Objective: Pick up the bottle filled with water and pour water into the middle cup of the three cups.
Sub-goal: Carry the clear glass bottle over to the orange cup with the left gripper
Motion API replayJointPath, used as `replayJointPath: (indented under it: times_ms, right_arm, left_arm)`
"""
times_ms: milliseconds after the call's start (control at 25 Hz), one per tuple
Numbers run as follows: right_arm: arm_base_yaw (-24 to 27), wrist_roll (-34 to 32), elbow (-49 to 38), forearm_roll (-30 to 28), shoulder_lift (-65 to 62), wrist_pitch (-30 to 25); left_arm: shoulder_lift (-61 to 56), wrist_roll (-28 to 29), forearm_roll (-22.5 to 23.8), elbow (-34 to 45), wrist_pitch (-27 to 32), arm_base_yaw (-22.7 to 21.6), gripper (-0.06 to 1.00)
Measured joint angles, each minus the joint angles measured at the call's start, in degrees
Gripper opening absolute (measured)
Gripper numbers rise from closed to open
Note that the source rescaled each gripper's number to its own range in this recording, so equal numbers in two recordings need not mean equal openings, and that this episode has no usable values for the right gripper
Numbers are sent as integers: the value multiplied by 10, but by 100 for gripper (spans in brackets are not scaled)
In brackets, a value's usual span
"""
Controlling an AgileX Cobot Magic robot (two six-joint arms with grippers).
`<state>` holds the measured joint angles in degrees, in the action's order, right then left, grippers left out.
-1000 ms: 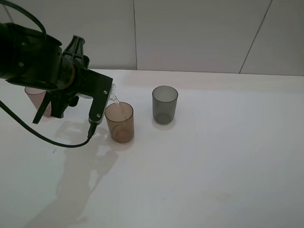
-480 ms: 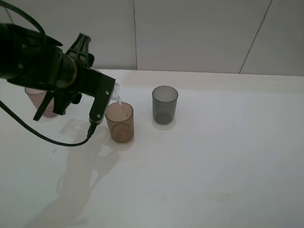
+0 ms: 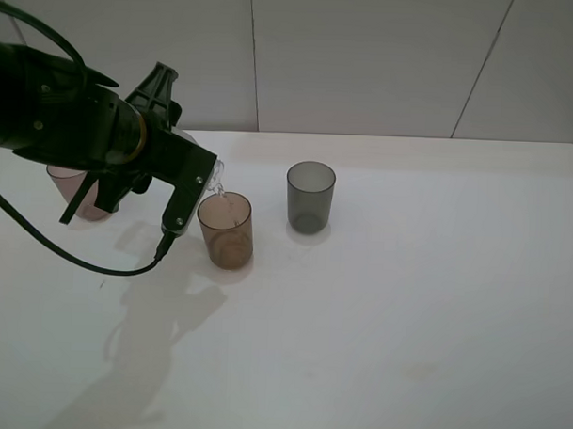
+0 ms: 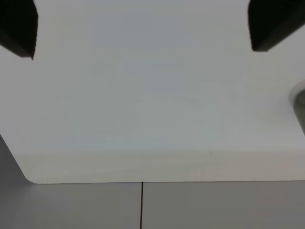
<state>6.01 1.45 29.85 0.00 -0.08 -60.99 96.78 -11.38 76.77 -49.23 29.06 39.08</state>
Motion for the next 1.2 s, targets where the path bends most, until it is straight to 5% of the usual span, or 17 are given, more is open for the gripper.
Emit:
replayJointPath:
  times_ms: [760,1200]
  right_arm:
    - [0,0,0,0,0,0]
    - [0,0,0,0,0,0]
  left_arm:
    - [0,-8,86,0,-1,0,1]
    - [0,-80,97,0,-1,0,1]
